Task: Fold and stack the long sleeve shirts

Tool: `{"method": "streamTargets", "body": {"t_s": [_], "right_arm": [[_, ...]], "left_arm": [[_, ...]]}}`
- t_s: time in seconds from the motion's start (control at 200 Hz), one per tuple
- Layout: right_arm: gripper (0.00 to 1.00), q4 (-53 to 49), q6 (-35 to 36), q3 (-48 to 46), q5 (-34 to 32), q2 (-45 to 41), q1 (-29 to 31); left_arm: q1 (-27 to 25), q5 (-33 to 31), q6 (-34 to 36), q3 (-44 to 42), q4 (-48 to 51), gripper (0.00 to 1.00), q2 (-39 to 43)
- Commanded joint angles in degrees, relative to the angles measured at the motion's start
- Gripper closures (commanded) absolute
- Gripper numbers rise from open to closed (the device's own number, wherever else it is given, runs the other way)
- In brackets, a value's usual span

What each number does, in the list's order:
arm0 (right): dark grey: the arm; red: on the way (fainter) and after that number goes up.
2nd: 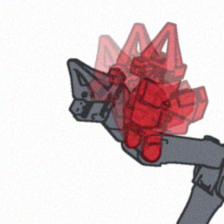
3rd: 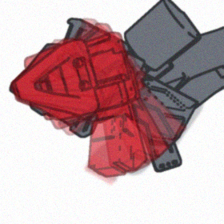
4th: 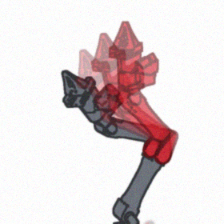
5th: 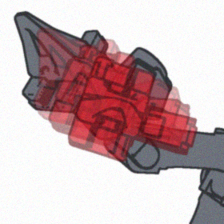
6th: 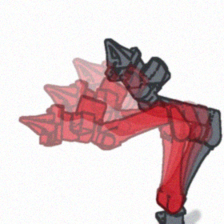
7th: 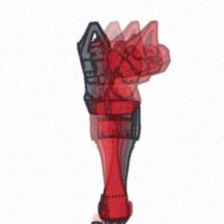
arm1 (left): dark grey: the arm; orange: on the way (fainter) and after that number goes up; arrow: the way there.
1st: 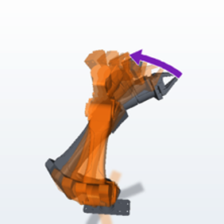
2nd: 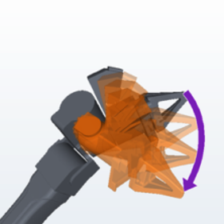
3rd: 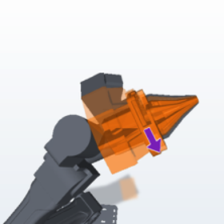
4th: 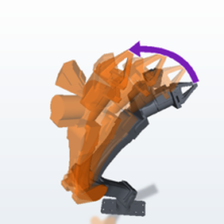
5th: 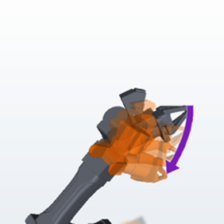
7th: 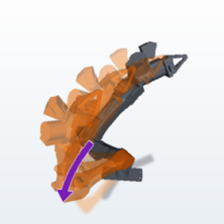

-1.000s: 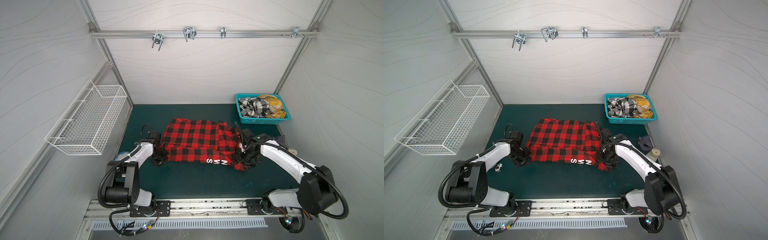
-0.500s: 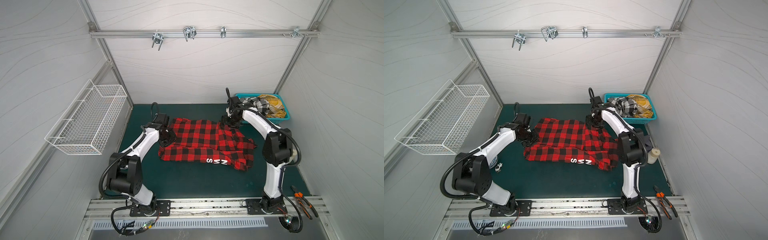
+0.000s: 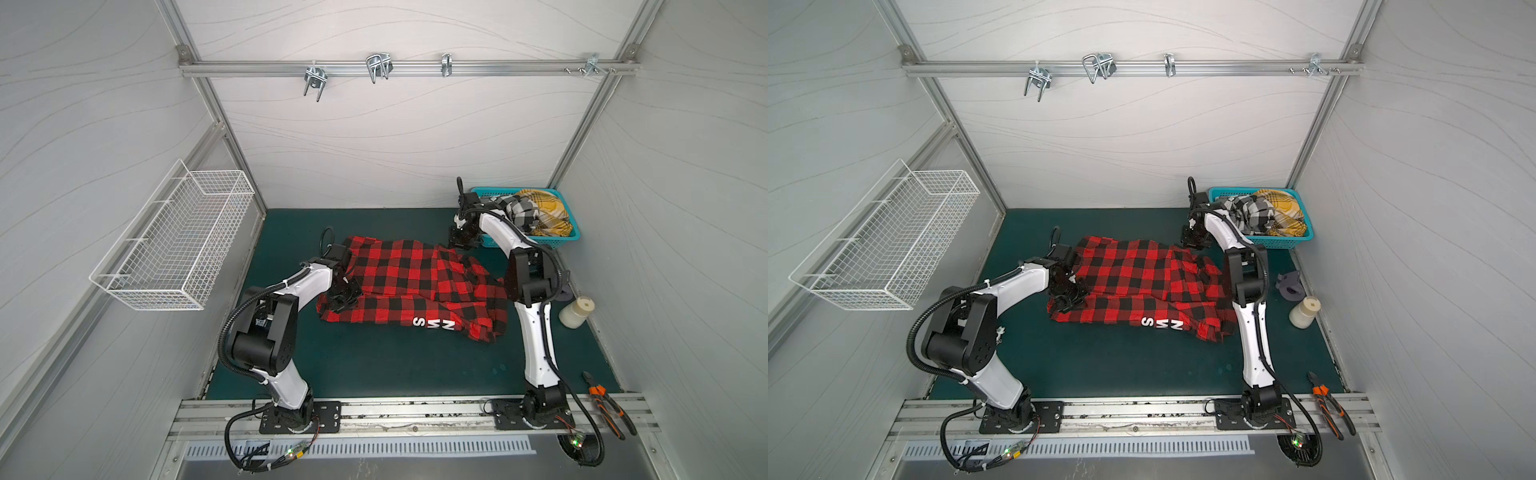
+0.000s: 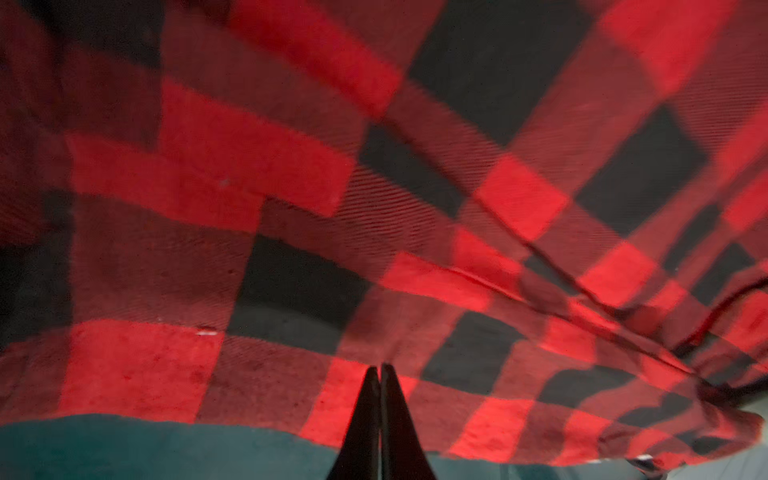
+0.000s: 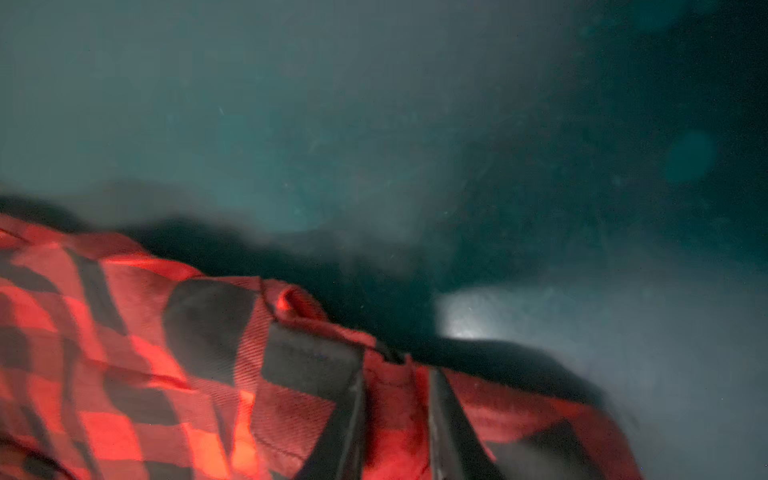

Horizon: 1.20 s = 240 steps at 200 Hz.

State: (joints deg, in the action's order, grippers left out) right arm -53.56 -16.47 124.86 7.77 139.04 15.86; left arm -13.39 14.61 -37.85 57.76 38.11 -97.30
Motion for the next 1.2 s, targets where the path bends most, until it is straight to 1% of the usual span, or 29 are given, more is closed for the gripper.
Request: {"method": "streamTargets", "body": {"t_s": [0.0, 0.085, 0.245, 0.385, 0.525, 0.69, 0.81, 0.875, 0.885, 0.935, 0.975, 1.071, 1.121, 1.151, 1.161, 1.186, 1.196], "right_arm": [[0.90, -1.14, 1.22, 3.11, 0.20, -0.06, 0.38], [1.00, -1.34, 1.22, 4.49, -0.33, -1.51, 0.39], [1.00, -2.89, 0.14, 7.04, 1.47, -6.29, 0.61], [1.00, -3.14, 0.84, 5.63, -2.56, -14.98, 2.25], [1.00, -4.31, 1.18, 6.88, -5.60, -22.00, 3.86], [1.00, -6.21, 2.04, 11.04, -11.09, -24.08, 6.21], [1.00, -4.99, 1.54, 10.93, -10.71, -25.46, 7.63], [1.00, -5.55, 0.94, 10.49, -10.23, -25.71, 9.30], [1.00, -5.71, 0.90, 10.25, -10.23, -25.74, 9.70], [1.00, -5.43, 0.26, 6.15, -11.57, -27.03, 12.69], [1.00, -3.52, -0.78, 1.19, -12.59, -28.74, 15.14], [1.00, 5.95, -4.85, -15.79, -14.19, -33.83, 23.33], [1.00, 9.28, -8.75, -22.59, -15.84, -34.90, 27.61], [1.00, 10.96, -11.53, -26.05, -15.52, -35.12, 29.77], [0.97, 11.38, -12.50, -27.29, -14.92, -35.19, 30.42], [0.86, 13.66, -14.37, -30.31, -13.53, -35.22, 32.16], [0.79, 14.49, -15.17, -31.46, -13.23, -35.24, 32.84]], "left_arm": [[0.12, -0.26, 0.60, -0.38, 0.58, 0.98, -0.84], [0.12, -0.63, 0.39, -1.46, 0.44, 1.00, -0.41], [0.27, -1.58, 1.85, -1.57, 2.04, 1.00, -0.54], [0.24, -2.23, 1.37, -2.66, 1.18, 1.00, 0.71], [0.63, -1.99, 1.46, -3.27, 0.91, 1.00, -0.75], [0.64, -2.32, 1.28, -3.83, 0.87, 1.00, 0.67], [0.72, -2.57, 1.44, -3.89, 1.26, 1.00, 1.63], [1.30, -1.63, 1.33, -3.88, 1.36, 1.00, 3.22], [1.44, -1.41, 1.30, -3.88, 1.44, 0.98, 3.71], [1.99, -0.87, 0.78, -3.84, 1.73, 0.84, 6.37], [2.14, -0.73, 0.31, -3.40, 2.48, 0.77, 8.85], [2.14, -1.07, -1.08, -1.36, 5.03, 0.67, 14.14], [2.14, -0.98, -2.42, -0.65, 5.96, 0.62, 16.25], [2.13, -0.75, -3.40, -0.56, 6.33, 0.59, 17.43], [2.09, -0.58, -3.75, -0.70, 6.36, 0.58, 17.68], [2.01, 0.01, -4.75, -1.08, 6.32, 0.56, 18.57], [2.04, 0.34, -5.17, -1.33, 6.29, 0.56, 18.84]]}}
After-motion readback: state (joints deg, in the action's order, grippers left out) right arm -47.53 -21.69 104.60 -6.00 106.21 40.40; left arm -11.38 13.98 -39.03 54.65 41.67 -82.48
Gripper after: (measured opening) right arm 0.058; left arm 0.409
